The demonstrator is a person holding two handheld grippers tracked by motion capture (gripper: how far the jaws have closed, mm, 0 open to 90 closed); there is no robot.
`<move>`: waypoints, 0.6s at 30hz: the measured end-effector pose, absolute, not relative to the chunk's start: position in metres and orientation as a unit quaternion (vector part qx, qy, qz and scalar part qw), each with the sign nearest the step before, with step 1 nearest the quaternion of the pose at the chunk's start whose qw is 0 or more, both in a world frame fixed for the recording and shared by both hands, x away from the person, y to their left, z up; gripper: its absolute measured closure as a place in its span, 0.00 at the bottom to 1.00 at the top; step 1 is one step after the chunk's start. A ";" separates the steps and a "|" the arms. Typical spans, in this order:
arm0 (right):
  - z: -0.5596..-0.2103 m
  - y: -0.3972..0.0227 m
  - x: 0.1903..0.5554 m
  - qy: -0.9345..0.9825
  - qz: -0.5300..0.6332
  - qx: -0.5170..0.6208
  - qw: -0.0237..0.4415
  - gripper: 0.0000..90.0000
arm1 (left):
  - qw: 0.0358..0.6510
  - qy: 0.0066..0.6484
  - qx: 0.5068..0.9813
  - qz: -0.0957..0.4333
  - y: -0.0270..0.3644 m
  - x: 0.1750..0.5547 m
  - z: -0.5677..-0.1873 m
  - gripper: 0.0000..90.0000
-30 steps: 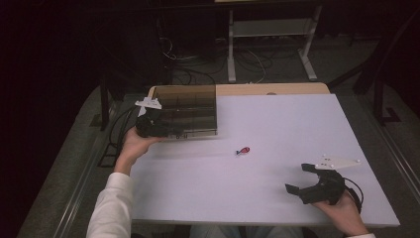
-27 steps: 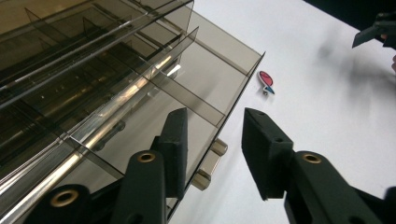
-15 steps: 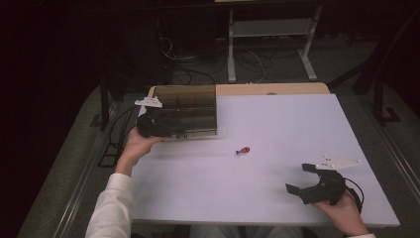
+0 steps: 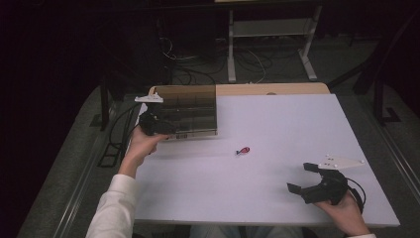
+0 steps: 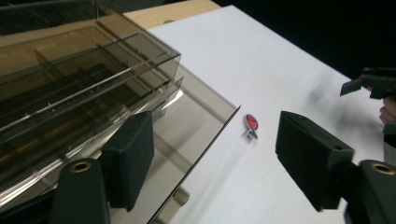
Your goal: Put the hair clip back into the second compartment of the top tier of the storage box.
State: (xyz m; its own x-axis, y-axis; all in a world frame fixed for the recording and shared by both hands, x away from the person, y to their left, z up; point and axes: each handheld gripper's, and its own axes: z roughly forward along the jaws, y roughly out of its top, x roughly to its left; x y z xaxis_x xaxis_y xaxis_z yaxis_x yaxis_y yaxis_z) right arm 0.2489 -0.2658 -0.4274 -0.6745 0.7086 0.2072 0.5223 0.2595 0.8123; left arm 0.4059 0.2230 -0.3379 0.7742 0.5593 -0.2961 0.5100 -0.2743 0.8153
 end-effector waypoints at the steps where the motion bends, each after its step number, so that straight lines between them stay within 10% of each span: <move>1: -0.427 -0.266 0.249 0.787 0.466 0.391 0.100 0.00 | 0.502 0.333 0.798 0.025 0.219 0.404 -0.336 0.27; 18: -0.427 -0.267 0.249 0.787 0.467 0.391 0.101 0.00 | 0.487 0.320 0.812 0.023 0.187 0.398 -0.334 0.14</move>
State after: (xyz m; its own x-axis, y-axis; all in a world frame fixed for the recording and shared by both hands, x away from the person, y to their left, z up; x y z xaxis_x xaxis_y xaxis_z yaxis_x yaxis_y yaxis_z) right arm 0.2487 -0.2669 -0.4268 -0.6740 0.7094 0.2063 0.5204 0.2577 0.8141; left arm 0.3983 0.1872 -0.3336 0.7940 0.5428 -0.2737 0.4971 -0.3206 0.8063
